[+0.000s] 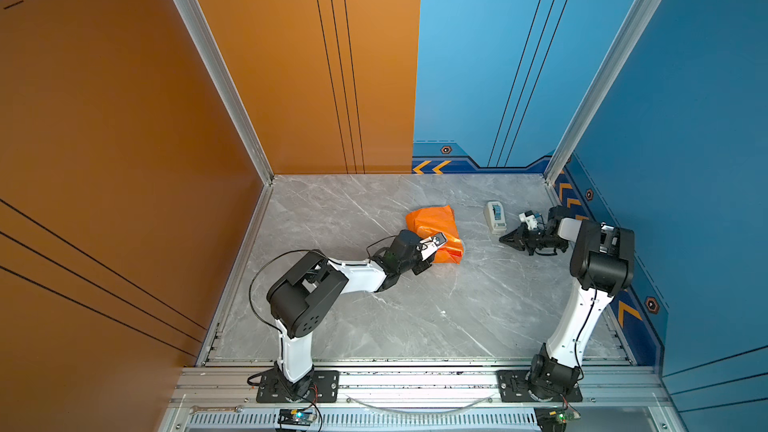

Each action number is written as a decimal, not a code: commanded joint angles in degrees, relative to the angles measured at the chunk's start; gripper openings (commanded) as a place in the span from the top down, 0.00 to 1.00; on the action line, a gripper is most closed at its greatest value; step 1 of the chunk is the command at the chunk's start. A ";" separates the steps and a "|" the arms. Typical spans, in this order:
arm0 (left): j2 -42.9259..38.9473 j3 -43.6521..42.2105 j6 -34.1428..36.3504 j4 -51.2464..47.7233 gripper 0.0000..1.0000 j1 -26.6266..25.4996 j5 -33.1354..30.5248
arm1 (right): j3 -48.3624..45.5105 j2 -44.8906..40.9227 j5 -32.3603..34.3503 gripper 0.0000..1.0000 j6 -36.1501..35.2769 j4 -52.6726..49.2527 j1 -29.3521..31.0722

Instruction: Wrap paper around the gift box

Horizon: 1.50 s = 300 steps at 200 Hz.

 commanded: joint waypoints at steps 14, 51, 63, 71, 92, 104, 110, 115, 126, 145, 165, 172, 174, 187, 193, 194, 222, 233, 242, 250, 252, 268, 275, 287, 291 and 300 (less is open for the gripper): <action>2.38 -2.56 -0.93 -14.10 0.61 0.59 -0.45 | -3.56 -14.18 -2.08 1.00 -2.55 4.46 2.93; 2.58 -2.39 -0.92 -13.83 0.61 0.75 0.10 | -8.90 -26.03 -0.87 1.00 -2.75 6.08 8.43; 2.63 -2.36 -0.95 -13.71 0.61 0.76 0.21 | -11.29 -29.72 0.55 1.00 -2.32 6.93 11.03; 2.64 -2.42 -1.00 -13.65 0.61 0.77 0.29 | -13.30 -32.10 1.43 1.00 -0.78 8.55 12.88; 2.62 -2.44 -1.01 -13.52 0.61 0.90 0.66 | -19.09 -37.24 2.81 1.00 4.90 13.81 18.06; 2.63 -2.52 -0.99 -13.44 0.61 0.84 0.85 | -21.13 -39.70 3.93 1.00 5.68 13.42 20.28; 2.58 -2.53 -1.06 -13.36 0.61 0.92 0.96 | -21.99 -40.79 4.55 1.00 6.06 12.96 21.01; 2.55 -2.53 -1.04 -13.38 0.61 0.87 1.06 | -22.98 -41.61 4.85 1.00 6.91 13.56 21.86; 2.66 -2.48 -1.01 -13.22 0.61 0.90 1.34 | -25.11 -43.09 4.76 1.00 8.41 15.47 23.92; 2.65 -2.42 -0.73 -13.27 0.61 0.97 1.53 | -28.81 -45.06 6.97 1.00 11.14 19.84 28.16; 2.47 -2.57 -0.77 -13.28 0.61 0.93 1.73 | -33.41 -44.98 8.14 1.00 16.88 29.82 31.92; 2.47 -2.70 -0.78 -13.30 0.61 0.94 1.78 | -34.75 -44.67 8.64 1.00 18.65 33.70 33.12; 2.42 -2.71 -0.78 -13.31 0.61 0.95 1.77 | -35.04 -44.68 8.89 1.00 19.03 34.40 33.38; 2.29 -2.82 -0.73 -13.25 0.61 0.96 1.87 | -35.43 -43.55 10.81 1.00 19.56 36.31 35.51; 2.28 -2.83 -0.82 -13.23 0.61 0.99 1.83 | -35.38 -42.98 11.46 1.00 19.72 37.11 36.31; 2.24 -2.86 -0.78 -13.27 0.61 0.95 1.81 | -35.41 -42.91 11.55 1.00 19.78 37.29 36.42; 2.29 -2.88 -0.66 -13.10 0.61 1.00 1.98 | -36.41 -39.86 13.09 1.00 21.94 43.64 38.64; 2.13 -2.83 -0.64 -12.99 0.61 1.00 1.97 | -36.44 -38.72 13.47 1.00 22.07 45.15 38.95; 2.13 -2.88 -0.74 -12.99 0.61 1.00 1.98 | -36.37 -37.70 13.66 1.00 22.27 46.53 39.09; 2.11 -2.88 -0.75 -12.86 0.61 0.99 1.97 | -36.11 -36.75 13.80 1.00 22.34 47.54 39.16; 2.12 -2.82 -0.75 -12.85 0.61 0.94 1.99 | -36.15 -36.52 13.76 1.00 22.37 47.85 39.15; 2.12 -2.74 -0.70 -12.79 0.61 0.99 2.09 | -35.70 -34.93 14.00 1.00 22.54 49.74 39.17; 2.12 -2.64 -0.67 -12.85 0.61 0.98 2.10 | -35.62 -34.36 14.09 1.00 22.55 50.47 39.18; 2.03 -2.71 -0.66 -12.87 0.61 0.97 2.20 | -35.31 -33.25 14.25 1.00 22.55 51.86 39.18; 2.03 -2.71 -0.66 -12.86 0.61 0.96 2.15 | -35.34 -32.97 14.35 1.00 22.55 52.23 39.15; 2.03 -2.71 -0.70 -12.87 0.61 1.01 2.16 | -35.18 -32.22 14.48 1.00 22.55 52.95 39.09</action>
